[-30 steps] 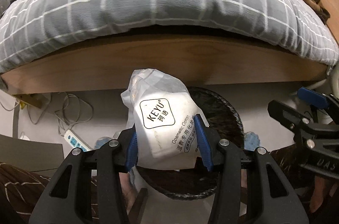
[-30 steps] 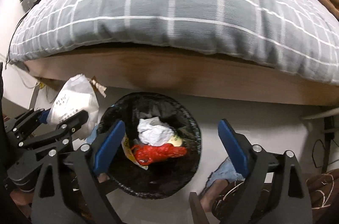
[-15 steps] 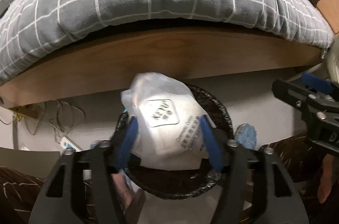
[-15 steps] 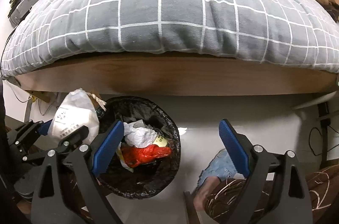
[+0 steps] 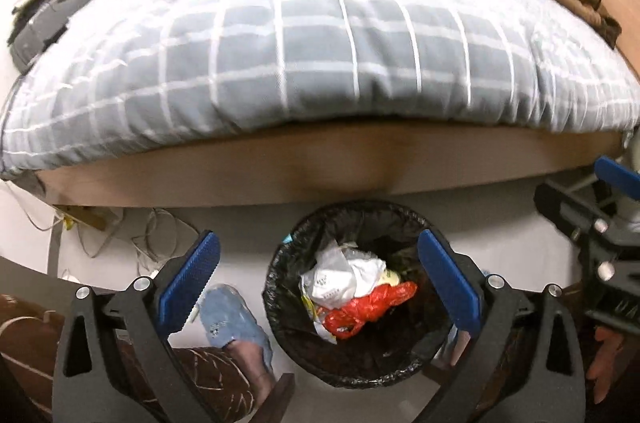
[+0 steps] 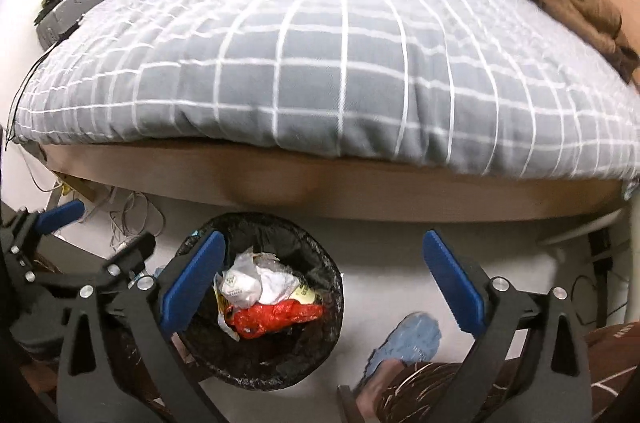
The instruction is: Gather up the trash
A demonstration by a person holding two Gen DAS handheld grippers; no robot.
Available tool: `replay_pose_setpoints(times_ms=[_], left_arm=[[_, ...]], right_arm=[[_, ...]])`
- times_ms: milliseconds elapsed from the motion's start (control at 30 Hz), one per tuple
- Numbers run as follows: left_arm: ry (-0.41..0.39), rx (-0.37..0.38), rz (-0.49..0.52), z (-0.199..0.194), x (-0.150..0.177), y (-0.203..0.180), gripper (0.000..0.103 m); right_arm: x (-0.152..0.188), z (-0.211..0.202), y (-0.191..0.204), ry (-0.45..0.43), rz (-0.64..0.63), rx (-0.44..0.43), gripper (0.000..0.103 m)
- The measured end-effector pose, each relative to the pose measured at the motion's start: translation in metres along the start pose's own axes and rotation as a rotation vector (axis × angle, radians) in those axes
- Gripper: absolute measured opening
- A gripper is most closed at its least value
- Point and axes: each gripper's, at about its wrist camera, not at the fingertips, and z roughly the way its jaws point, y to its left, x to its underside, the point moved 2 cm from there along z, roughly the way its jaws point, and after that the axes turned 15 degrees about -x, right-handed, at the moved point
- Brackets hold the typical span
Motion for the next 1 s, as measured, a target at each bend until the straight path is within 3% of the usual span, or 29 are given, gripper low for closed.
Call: replay_pose_setpoints(times_ms=[567, 1000], left_arm=[[-0.189, 0.016, -0.125, -0.147, -0.037, 0.062, 0.097], [-0.229, -0.004, -0.126, -0.182, -0.029, 0.074, 0.097]], right_arm=[[-0.044, -0.148, 0.034, -0.224, -0.001, 0.035, 0.095], [-0.032, -0.183, 0.043, -0.262, 0.001, 0.05, 0.095]])
